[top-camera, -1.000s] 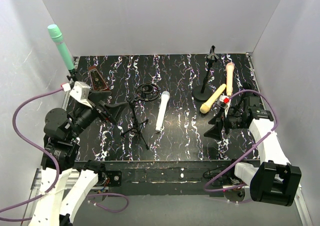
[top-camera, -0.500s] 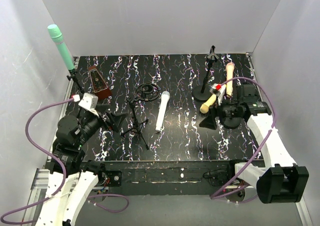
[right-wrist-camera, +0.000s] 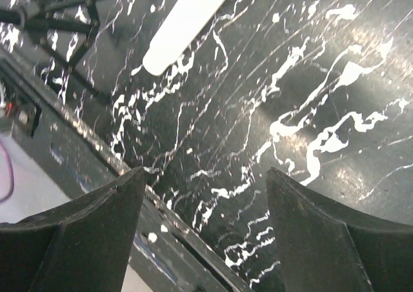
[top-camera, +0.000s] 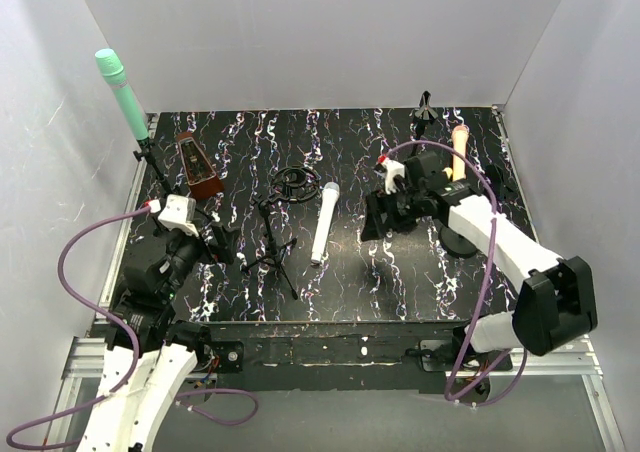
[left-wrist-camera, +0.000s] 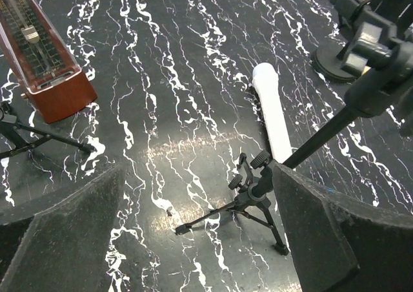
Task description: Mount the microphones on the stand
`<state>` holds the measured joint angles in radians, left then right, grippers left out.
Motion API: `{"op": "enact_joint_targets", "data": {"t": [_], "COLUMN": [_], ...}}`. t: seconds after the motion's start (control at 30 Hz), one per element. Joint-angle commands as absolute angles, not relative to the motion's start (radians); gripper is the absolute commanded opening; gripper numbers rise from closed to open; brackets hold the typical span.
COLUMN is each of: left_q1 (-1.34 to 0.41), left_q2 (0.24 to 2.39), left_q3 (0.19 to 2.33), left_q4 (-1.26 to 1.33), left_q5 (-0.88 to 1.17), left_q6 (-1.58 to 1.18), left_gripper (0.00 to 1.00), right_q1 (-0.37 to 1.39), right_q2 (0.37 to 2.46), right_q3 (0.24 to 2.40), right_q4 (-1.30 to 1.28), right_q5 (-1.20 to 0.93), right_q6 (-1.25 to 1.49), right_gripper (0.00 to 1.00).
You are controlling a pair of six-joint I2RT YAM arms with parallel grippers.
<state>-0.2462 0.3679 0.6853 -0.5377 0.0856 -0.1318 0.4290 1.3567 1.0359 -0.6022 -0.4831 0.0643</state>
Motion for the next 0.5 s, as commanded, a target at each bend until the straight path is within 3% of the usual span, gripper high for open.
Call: {"op": "enact_joint_targets", "data": {"t": [0.0, 0.27, 0.47], "left_q1": [-0.249, -0.247, -0.249], "left_q2": [0.400, 0.380, 0.377], "left_q3": [0.684, 0.683, 0.683], "left_q4": [-0.526, -0.529, -0.531], "left_q5": [0.069, 0.041, 0.040], "left_q6": [-0.120, -0.123, -0.124], "left_gripper": [0.98, 0.98, 0.98], "right_q1": [0.529, 0.577, 0.614], "right_q2": [1.436, 1.696, 1.839], "right_q3": [1.144, 1.351, 1.469], "right_q4": [-0.505, -0.564, -0.569], "right_q5": [-0.235, -0.273, -0.207], "right_q6": [0.284, 0.402, 0.425], "right_gripper": [0.83, 0.77, 0.78]}}
